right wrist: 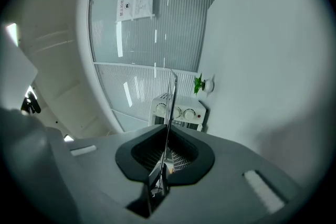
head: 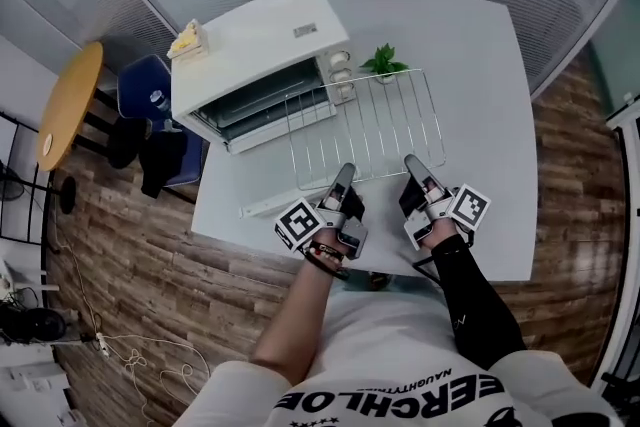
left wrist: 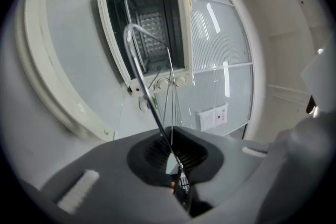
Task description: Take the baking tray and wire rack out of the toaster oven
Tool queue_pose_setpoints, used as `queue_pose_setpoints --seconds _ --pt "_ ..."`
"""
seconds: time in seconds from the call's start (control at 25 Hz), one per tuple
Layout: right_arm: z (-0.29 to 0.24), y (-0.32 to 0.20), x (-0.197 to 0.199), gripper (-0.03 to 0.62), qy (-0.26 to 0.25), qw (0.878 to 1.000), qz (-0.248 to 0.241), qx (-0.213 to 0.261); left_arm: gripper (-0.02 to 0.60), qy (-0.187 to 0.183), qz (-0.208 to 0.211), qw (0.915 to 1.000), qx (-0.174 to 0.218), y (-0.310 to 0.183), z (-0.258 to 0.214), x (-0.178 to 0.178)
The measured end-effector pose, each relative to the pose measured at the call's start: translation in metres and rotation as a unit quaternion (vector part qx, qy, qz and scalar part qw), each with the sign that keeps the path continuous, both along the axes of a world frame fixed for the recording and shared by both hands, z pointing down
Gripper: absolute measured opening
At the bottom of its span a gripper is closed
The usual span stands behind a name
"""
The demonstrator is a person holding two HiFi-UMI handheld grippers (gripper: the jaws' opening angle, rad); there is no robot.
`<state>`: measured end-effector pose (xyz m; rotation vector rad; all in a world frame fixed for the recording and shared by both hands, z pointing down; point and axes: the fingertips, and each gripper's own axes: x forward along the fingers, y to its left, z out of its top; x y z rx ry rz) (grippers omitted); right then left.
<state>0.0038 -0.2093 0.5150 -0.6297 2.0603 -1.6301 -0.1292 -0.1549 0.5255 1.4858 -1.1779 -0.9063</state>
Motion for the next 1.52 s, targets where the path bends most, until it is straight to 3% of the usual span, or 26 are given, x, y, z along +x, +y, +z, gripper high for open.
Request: queue_pose_setpoints --seconds 0.4,0.88,1.16,1.52 --pt "-0.009 0.013 0.058 0.011 0.015 0.996 0.093 0.002 0.055 0.0 0.097 0.9953 0.01 -0.017 -0.012 0.051" --pt "-0.014 0.043 0.125 0.012 0.024 0.983 0.18 -0.001 0.055 -0.006 0.19 0.9817 0.009 -0.012 -0.016 0.116" --pt "-0.019 0.016 0.174 0.012 0.029 0.983 0.183 0.003 0.055 -0.014 0.196 0.9804 0.01 -0.04 -0.022 0.164" --pt "0.005 -0.027 0.227 0.014 0.044 0.988 0.144 -0.027 0.055 -0.009 0.16 0.987 -0.015 -0.074 0.0 0.216"
